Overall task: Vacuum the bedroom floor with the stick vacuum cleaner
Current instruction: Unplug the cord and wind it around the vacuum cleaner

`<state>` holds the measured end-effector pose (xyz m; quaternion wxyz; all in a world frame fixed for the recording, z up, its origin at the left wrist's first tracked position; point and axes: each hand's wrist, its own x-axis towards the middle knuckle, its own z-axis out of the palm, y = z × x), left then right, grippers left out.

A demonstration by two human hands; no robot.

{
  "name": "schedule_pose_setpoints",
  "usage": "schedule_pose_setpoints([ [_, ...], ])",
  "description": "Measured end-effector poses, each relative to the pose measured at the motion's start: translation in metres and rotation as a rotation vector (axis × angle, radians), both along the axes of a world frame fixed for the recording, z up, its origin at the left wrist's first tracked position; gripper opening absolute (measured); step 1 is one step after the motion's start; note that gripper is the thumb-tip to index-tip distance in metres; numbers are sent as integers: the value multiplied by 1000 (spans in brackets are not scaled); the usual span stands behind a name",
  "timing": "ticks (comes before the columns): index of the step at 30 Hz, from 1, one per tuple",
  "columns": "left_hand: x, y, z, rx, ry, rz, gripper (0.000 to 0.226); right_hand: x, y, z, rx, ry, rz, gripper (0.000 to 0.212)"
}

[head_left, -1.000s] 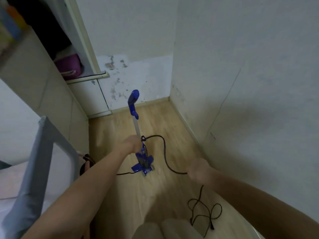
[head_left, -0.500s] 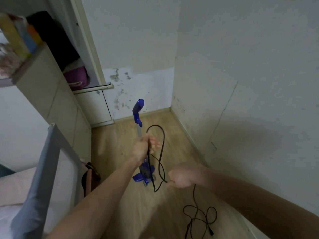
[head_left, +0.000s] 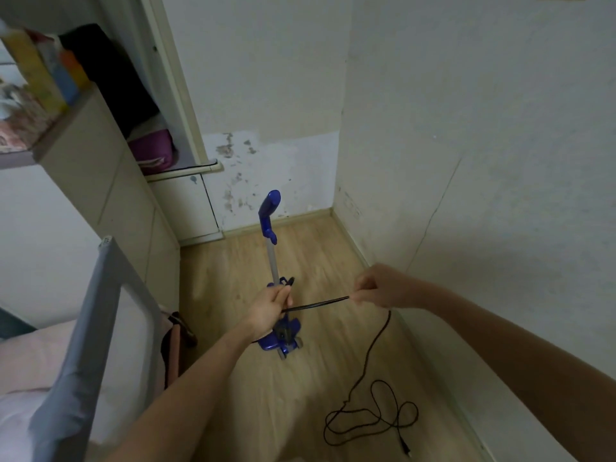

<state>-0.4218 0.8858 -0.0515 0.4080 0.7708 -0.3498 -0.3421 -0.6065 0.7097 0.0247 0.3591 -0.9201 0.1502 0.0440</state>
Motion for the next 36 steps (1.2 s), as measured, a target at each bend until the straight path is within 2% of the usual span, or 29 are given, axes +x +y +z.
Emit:
schedule_pose_setpoints([
  [5, 20, 23, -14, 126, 3, 103, 34, -16, -26, -9, 32, -76, -179, 16],
  [8, 28, 32, -4, 174, 150, 112, 32, -9, -19, -6, 58, -153, -203, 10],
  [11, 13, 24, 26, 142, 307, -52, 33, 17, 10, -2, 46, -168, -41, 3],
  [13, 1, 15, 41, 127, 372, -139, 37, 37, 28, -2, 64, -121, 2, 8],
  [16, -8, 10, 50, 102, 353, -204, 39, 57, 37, 1, 119, -139, -26, 7],
  [18, -11, 12, 50, 52, 346, -180, 38, 64, 35, 4, 145, -169, -50, 8],
  [21, -9, 12, 47, -106, 587, -9, 38, 68, 26, 3, 155, -237, -167, 17],
  [22, -7, 12, 46, -140, 612, 14, 37, 68, 22, 0, 157, -249, -197, 20],
  [23, -5, 12, 45, -155, 577, 1, 37, 67, 19, -2, 151, -250, -211, 22],
  [25, -5, 11, 44, -116, 325, -115, 39, 66, 16, -8, 115, -221, -202, 25],
  [30, 10, 14, 27, 205, -230, -282, 38, 55, -6, -26, -94, -102, -90, 30],
  [32, 26, 20, 15, 347, -331, -189, 39, 44, -24, -33, -162, -126, -93, 38],
  [34, 44, 30, 3, 486, -297, 19, 37, 32, -40, -39, -226, -97, -140, 46],
  [36, 59, 42, -7, 582, -273, 236, 37, 21, -50, -46, -283, -24, -178, 42],
])
